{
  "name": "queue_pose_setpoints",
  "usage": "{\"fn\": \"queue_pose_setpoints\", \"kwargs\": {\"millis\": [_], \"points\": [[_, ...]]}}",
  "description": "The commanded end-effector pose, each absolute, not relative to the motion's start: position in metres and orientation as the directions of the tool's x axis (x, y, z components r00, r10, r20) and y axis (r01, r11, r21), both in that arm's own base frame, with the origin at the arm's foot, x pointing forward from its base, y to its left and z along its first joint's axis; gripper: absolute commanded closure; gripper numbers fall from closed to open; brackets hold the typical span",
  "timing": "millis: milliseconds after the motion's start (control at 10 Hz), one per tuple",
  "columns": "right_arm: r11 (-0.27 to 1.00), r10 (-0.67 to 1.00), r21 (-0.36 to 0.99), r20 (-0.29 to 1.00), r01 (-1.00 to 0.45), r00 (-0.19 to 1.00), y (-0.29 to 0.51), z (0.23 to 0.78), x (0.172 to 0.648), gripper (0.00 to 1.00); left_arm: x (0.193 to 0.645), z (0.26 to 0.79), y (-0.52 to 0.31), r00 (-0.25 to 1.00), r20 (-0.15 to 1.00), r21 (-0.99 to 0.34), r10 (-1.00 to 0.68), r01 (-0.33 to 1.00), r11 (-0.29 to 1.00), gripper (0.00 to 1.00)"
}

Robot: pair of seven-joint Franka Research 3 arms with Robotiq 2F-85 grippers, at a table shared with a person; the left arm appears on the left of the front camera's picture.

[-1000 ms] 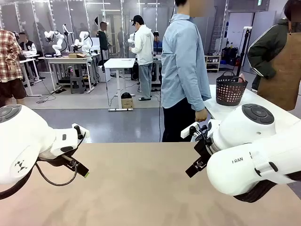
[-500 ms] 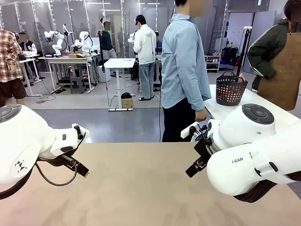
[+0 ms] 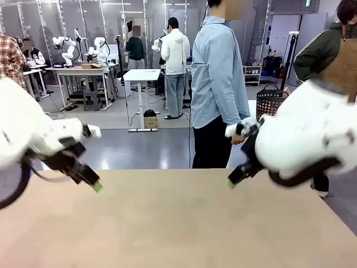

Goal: Fold the towel.
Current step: Grab the top end of the 100 cm Hotel Towel extended by the human.

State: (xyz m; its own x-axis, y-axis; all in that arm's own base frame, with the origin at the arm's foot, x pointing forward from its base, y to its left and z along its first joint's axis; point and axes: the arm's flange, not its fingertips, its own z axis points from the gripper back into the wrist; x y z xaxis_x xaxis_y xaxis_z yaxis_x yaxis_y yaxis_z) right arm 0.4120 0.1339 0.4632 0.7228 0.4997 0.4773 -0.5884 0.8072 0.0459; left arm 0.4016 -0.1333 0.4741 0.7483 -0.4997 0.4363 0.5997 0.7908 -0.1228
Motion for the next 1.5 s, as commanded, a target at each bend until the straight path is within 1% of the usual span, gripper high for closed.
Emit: {"fn": "queue_pose_setpoints", "kwargs": {"millis": [0,100,200,300,400,500,600,700,800,1000,1200,1400], "points": [[0.766,0.426,0.255,0.485,-0.59,0.764,0.094,0.507,0.422,0.0,0.411,0.529,-0.081,0.833,0.394,-0.329,-0.388,0.522,0.787,0.0],[0.713,0.327,0.425,0.503,-0.558,0.8,0.066,0.522,0.418,0.0,0.406,0.547,-0.053,0.878,0.362,-0.477,-0.313,0.463,0.747,0.0],[0.645,0.263,0.528,0.526,-0.553,0.809,0.036,0.526,0.407,0.0,0.397,0.555,-0.027,0.895,0.369,-0.59,-0.249,0.433,0.681,0.0],[0.577,0.168,0.636,0.522,-0.512,0.836,0.004,0.523,0.389,0.0,0.384,0.558,0.005,0.918,0.372,-0.714,-0.137,0.377,0.59,0.0],[0.505,0.073,0.724,0.506,-0.47,0.859,-0.032,0.515,0.367,0.0,0.366,0.552,0.042,0.926,0.377,-0.808,-0.018,0.338,0.483,0.0],[0.501,0.0,0.733,0.532,-0.46,0.847,-0.059,0.509,0.348,0.0,0.347,0.543,0.072,0.915,0.402,-0.824,0.045,0.34,0.452,0.0],[0.47,-0.054,0.757,0.538,-0.453,0.841,-0.086,0.501,0.331,0.0,0.329,0.533,0.103,0.895,0.43,-0.834,0.114,0.346,0.43,0.0],[0.45,-0.141,0.791,0.521,-0.415,0.842,-0.113,0.494,0.317,0.0,0.312,0.526,0.133,0.872,0.442,-0.844,0.211,0.324,0.428,0.0],[0.434,-0.232,0.82,0.503,-0.374,0.833,-0.136,0.488,0.302,0.0,0.293,0.517,0.159,0.847,0.429,-0.865,0.316,0.283,0.415,0.0],[0.439,-0.324,0.842,0.475,-0.314,0.818,-0.158,0.47,0.277,0.0,0.257,0.498,0.193,0.777,0.435,-0.88,0.455,0.26,0.397,0.0],[0.443,-0.384,0.846,0.477,-0.295,0.791,-0.171,0.463,0.259,0.0,0.242,0.477,0.201,0.775,0.393,-0.897,0.495,0.204,0.392,0.0],[0.45,-0.392,0.847,0.473,-0.284,0.789,-0.171,0.463,0.251,0.0,0.228,0.475,0.209,0.756,0.375,-0.898,0.536,0.154,0.412,0.0]]}}
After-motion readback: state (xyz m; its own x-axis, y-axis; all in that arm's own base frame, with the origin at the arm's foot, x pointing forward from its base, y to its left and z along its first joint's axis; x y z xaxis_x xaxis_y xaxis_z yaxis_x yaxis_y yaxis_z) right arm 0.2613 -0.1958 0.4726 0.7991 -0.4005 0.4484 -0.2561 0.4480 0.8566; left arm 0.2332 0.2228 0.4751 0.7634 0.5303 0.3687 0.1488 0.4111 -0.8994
